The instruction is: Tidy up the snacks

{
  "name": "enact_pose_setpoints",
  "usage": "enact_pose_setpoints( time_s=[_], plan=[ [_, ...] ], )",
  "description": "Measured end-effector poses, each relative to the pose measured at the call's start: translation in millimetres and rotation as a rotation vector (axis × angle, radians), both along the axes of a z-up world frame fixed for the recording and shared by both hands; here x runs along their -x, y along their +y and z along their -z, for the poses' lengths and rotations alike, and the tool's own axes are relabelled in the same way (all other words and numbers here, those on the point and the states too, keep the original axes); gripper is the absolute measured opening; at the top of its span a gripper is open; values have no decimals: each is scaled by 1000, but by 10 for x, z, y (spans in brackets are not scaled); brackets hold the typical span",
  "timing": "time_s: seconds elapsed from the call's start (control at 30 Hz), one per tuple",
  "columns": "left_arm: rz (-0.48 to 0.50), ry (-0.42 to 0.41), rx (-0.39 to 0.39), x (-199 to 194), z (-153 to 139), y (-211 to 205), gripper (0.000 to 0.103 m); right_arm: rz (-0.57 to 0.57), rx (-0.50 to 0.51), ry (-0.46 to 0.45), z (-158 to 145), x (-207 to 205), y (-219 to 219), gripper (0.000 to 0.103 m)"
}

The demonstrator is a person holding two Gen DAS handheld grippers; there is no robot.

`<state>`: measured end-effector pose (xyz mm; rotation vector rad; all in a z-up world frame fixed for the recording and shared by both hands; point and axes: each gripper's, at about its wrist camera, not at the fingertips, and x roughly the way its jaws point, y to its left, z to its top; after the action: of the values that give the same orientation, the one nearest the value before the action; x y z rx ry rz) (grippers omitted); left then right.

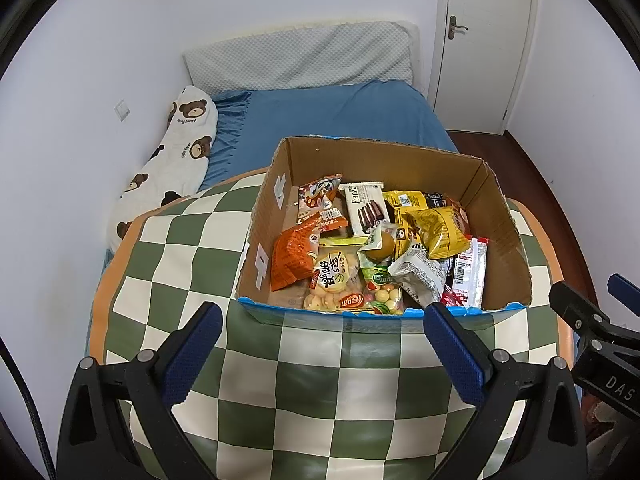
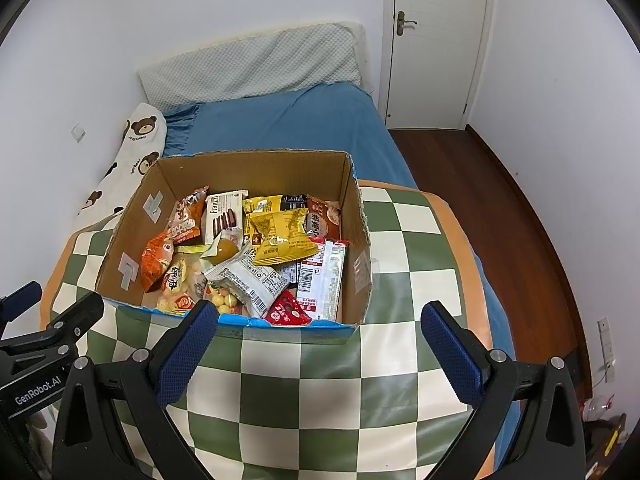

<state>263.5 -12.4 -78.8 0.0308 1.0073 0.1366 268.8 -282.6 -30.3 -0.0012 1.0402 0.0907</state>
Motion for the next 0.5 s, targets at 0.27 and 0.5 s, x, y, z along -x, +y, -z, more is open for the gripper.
enact_pose_setpoints(
  time_s=[0.27,0.5],
  plan=[
    [-6,-1,-3,4,-3,1,103,0,0,0,-2,6,1,103],
    [-17,-4,-4,22,-20,15,103,-8,-1,-2,-17,13,31,103]
  ],
)
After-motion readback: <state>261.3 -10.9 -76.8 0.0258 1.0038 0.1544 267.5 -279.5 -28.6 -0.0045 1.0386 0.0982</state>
